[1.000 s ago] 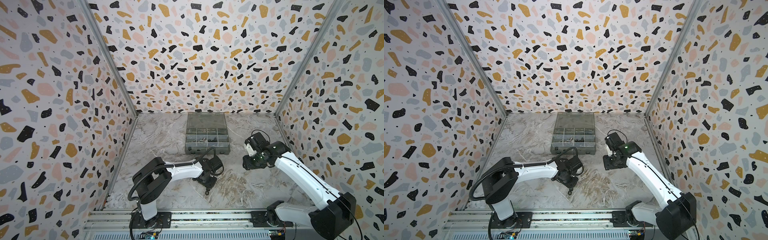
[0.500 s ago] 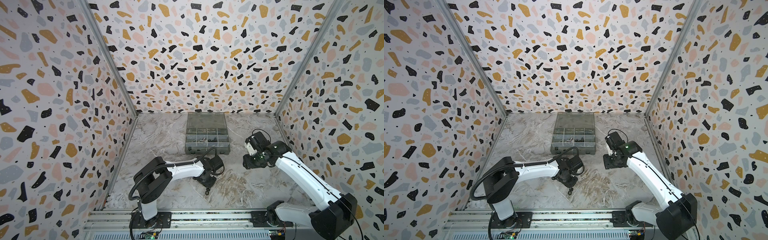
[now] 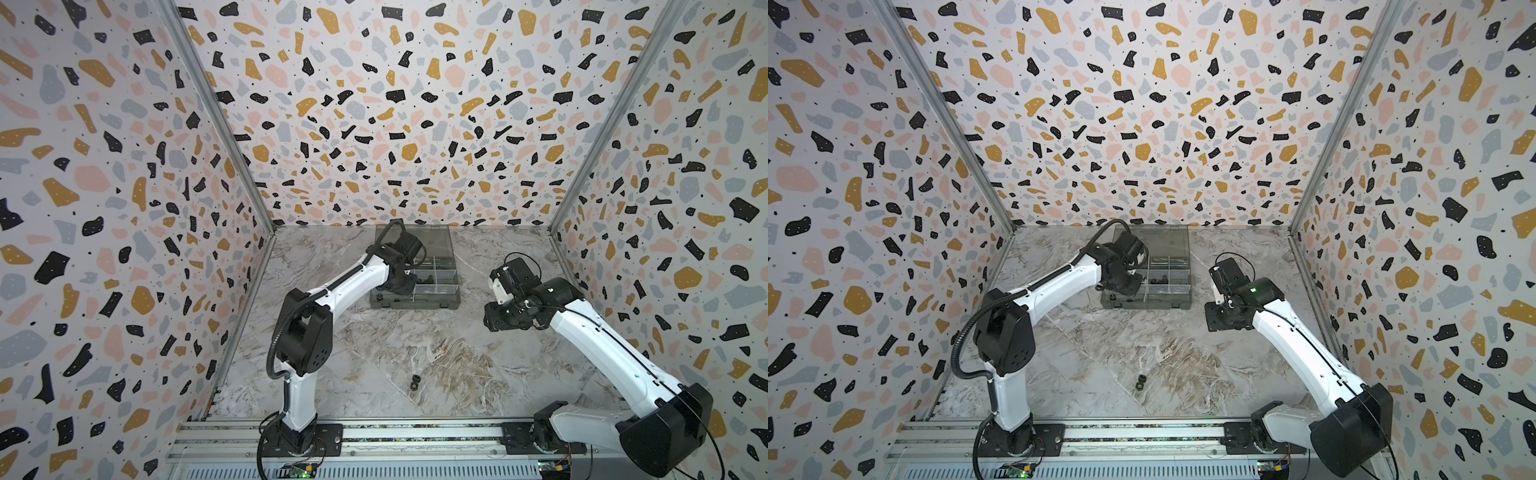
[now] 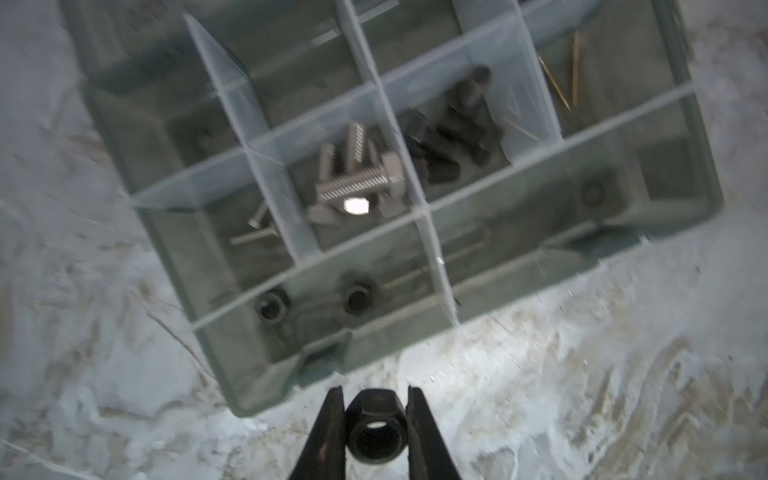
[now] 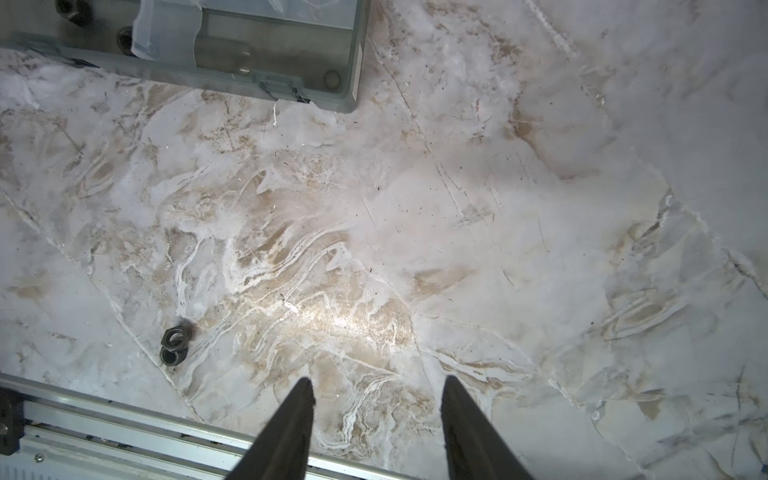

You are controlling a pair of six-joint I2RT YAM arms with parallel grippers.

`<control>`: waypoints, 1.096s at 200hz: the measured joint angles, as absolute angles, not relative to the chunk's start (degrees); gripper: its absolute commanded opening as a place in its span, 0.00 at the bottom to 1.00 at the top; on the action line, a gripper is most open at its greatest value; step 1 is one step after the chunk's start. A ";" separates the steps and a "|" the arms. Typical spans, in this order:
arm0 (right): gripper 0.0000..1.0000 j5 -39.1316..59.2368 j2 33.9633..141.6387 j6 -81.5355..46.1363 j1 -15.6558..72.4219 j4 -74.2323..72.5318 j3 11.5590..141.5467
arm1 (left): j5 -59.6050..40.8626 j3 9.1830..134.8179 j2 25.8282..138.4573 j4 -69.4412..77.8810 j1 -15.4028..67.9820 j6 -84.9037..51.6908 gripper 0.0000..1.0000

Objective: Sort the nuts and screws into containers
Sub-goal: 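Carry the black hex nut to the organizer and open the left gripper, then move the left gripper back to the table and grasp another black hex nut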

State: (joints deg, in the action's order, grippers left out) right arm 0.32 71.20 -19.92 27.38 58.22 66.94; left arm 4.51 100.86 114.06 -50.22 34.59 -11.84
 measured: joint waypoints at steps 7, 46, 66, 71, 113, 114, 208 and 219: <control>0.52 0.21 71.33 -19.99 27.38 58.15 66.94 | 5.04 102.65 115.57 -50.46 33.89 -11.33 0.13; 0.52 -0.86 72.88 -20.08 27.05 57.91 67.85 | 4.99 104.60 119.85 -52.14 32.82 -9.98 0.13; 0.52 -1.06 74.06 -20.05 26.89 57.60 68.88 | 4.86 103.90 120.03 -52.42 32.77 -9.80 0.13; 0.52 -1.10 74.37 -20.03 26.85 57.47 69.14 | 4.82 103.72 120.03 -52.36 32.77 -9.80 0.13; 0.52 -1.15 76.93 -19.29 26.46 56.95 70.78 | 3.90 101.45 120.03 -51.86 32.77 -9.80 0.31; 0.52 -1.15 76.99 -19.22 26.46 56.93 70.78 | 3.90 101.43 120.03 -51.86 32.77 -9.78 0.32; 0.52 -0.86 78.17 -17.74 26.30 56.95 71.55 | 2.42 90.43 112.03 -49.98 33.93 -10.72 0.53; 0.52 -0.71 78.17 -17.65 26.30 56.93 71.55 | 2.46 86.85 108.81 -49.93 35.51 -10.70 0.52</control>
